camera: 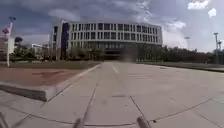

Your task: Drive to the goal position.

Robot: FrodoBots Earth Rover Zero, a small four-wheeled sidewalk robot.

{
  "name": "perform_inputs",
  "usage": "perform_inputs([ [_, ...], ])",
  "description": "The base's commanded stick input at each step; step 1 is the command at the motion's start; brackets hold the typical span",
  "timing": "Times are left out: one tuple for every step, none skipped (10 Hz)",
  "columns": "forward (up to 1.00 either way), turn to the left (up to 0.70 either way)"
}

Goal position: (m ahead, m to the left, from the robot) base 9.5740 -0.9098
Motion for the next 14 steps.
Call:
perform_inputs([
  [0.7,-0.34],
  [0.7,-0.28],
  [0.7,-0.04],
  [0.7,0.0],
  [0.7,0.0],
  [0.7,0.0],
  [0.7,0.0],
  [0.7,0.0],
  [0.7,0.0],
  [0.7,0.0],
  [0.7,0.0],
  [0.7,0.0],
  [0.7,0.0],
  [0.7,0.0],
])
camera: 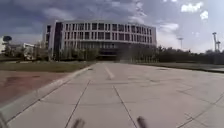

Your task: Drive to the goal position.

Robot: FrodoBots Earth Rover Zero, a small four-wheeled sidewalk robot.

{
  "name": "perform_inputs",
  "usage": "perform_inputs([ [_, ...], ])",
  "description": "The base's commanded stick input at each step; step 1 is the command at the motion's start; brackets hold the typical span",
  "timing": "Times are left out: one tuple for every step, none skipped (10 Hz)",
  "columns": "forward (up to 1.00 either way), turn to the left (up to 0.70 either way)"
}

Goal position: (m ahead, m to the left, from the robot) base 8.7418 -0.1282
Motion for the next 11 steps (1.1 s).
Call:
perform_inputs([
  [0.7,0.0],
  [0.7,0.0],
  [0.7,0.0],
  [0.7,0.0],
  [0.7,0.0],
  [0.7,0.0],
  [0.7,0.0],
  [0.7,0.0],
  [0.7,0.0],
  [0.7,0.0],
  [0.7,0.0],
])
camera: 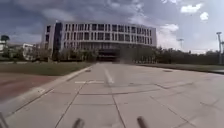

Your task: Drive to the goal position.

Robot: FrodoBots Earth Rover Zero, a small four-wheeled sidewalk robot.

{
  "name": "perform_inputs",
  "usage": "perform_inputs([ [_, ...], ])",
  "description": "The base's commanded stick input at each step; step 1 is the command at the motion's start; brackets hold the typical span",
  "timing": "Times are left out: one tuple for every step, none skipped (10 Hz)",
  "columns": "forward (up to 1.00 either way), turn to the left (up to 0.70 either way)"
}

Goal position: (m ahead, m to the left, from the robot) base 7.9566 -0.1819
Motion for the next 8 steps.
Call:
perform_inputs([
  [0.7,0.0],
  [0.7,0.0],
  [0.7,0.0],
  [0.7,0.0],
  [0.7,0.0],
  [0.7,0.0],
  [0.7,0.0],
  [0.7,0.0],
])
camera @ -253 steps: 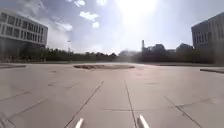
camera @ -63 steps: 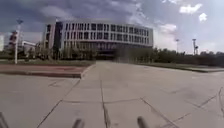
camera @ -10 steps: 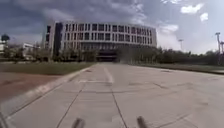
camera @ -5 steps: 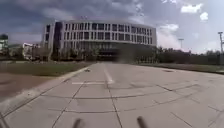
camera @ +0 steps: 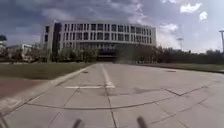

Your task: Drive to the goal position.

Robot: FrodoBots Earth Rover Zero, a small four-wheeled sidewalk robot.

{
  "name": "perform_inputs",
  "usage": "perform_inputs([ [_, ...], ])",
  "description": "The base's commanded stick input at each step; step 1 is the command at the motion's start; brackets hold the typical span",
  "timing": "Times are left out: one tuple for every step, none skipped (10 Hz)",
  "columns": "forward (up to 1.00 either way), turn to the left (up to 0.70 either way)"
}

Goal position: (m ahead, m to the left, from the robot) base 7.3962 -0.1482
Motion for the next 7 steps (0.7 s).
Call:
perform_inputs([
  [0.7,0.0],
  [0.7,0.0],
  [0.7,0.0],
  [0.7,0.0],
  [0.7,0.0],
  [0.7,0.26],
  [0.69,0.34],
])
